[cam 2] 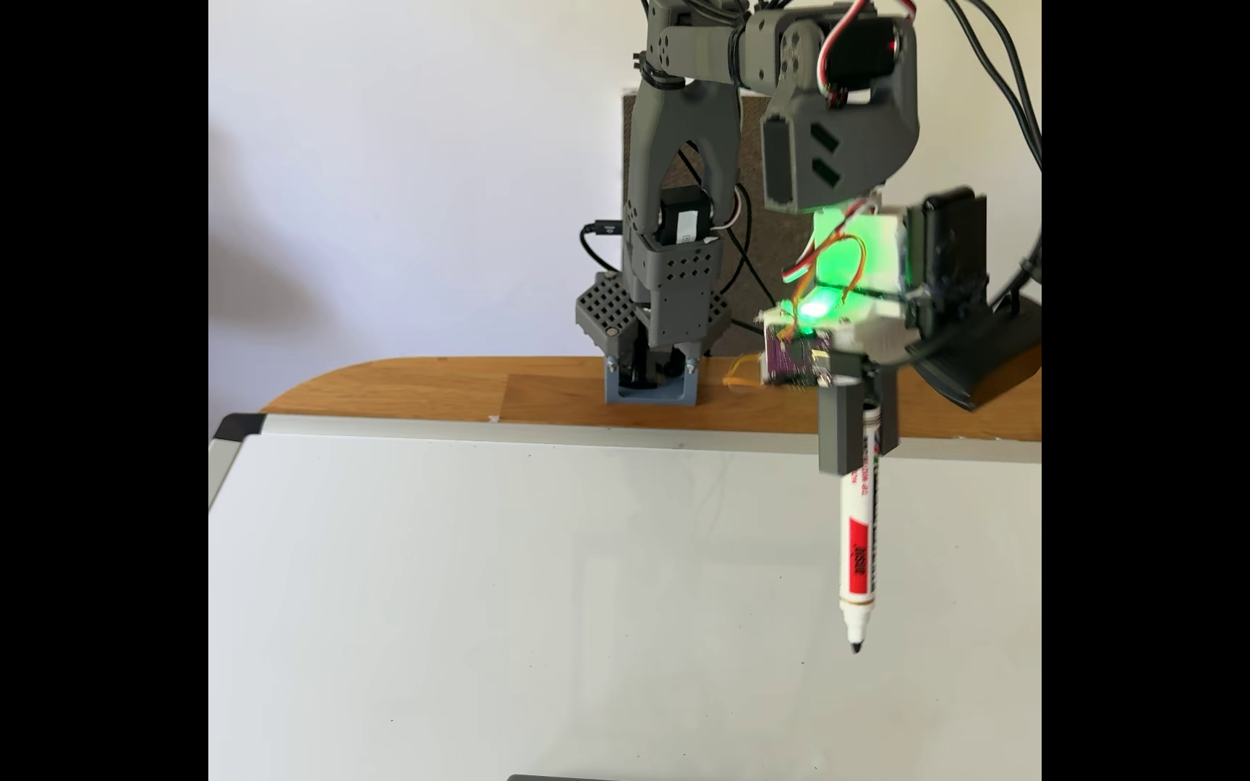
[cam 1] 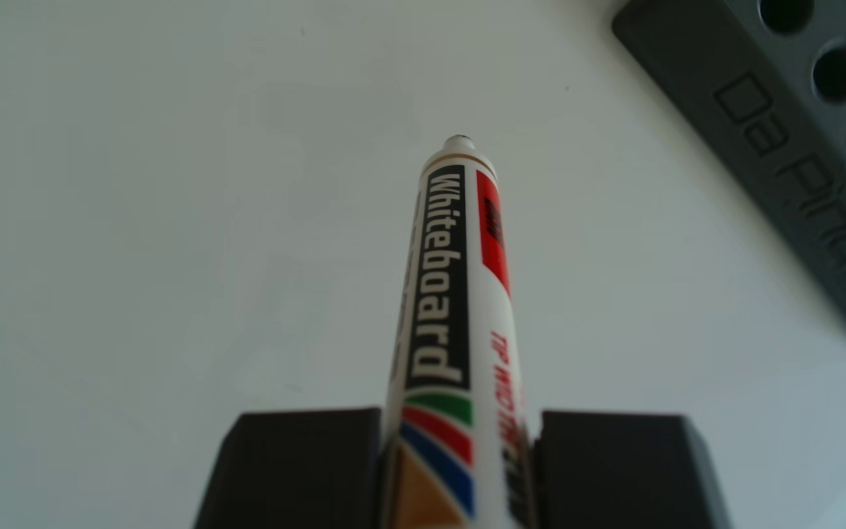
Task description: Draw a face
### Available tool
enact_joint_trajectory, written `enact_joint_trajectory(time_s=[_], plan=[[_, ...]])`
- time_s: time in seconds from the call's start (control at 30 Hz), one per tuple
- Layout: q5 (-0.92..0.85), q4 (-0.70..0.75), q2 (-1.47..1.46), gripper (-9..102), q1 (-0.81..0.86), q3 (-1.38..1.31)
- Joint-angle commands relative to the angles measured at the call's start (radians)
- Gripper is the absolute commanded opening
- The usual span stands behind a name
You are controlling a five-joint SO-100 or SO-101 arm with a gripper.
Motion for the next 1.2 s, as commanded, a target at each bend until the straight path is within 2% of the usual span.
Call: enact_joint_trajectory(time_s=[0.0, 0.17, 0.3, 0.37, 0.5, 1.17], plan=[[-0.242, -0.054, 0.098, -1, 0.006, 0.000], [-0.448, -0.067, 0.095, -1, 0.012, 0.067], [-0.517, -0.069, 0.095, -1, 0.029, 0.135], [-0.546, -0.120, 0.081, -1, 0.044, 0.172], [-0.555, -0.210, 0.048, -1, 0.084, 0.176], [-0.557, -0.215, -0.012, -1, 0.091, 0.189]])
